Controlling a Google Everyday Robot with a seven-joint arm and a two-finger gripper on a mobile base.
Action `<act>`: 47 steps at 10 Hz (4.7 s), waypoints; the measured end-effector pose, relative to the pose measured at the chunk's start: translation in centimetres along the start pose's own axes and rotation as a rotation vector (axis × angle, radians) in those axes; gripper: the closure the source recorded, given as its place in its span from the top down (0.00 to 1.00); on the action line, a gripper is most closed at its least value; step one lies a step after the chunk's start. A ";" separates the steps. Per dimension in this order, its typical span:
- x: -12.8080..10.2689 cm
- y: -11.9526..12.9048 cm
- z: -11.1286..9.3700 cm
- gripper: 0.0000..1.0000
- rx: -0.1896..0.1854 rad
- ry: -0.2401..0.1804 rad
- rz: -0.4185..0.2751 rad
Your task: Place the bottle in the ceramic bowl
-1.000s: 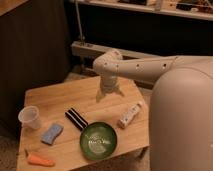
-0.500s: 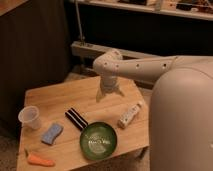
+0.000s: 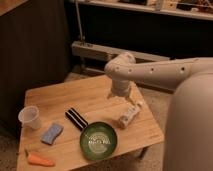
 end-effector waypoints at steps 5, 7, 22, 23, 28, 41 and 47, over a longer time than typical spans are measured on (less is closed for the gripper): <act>0.5 -3.5 2.9 0.80 -0.092 0.007 0.091; 0.4 -3.7 4.9 0.80 -0.083 0.055 0.103; 1.7 -5.5 14.6 0.65 -0.069 0.308 0.195; 1.5 -5.6 14.4 0.57 -0.064 0.302 0.196; 1.1 -3.6 12.4 0.04 -0.012 0.256 0.125; 13.5 3.7 1.6 0.00 -0.249 0.151 -0.299; 18.2 4.9 1.2 0.49 -0.250 0.164 -0.479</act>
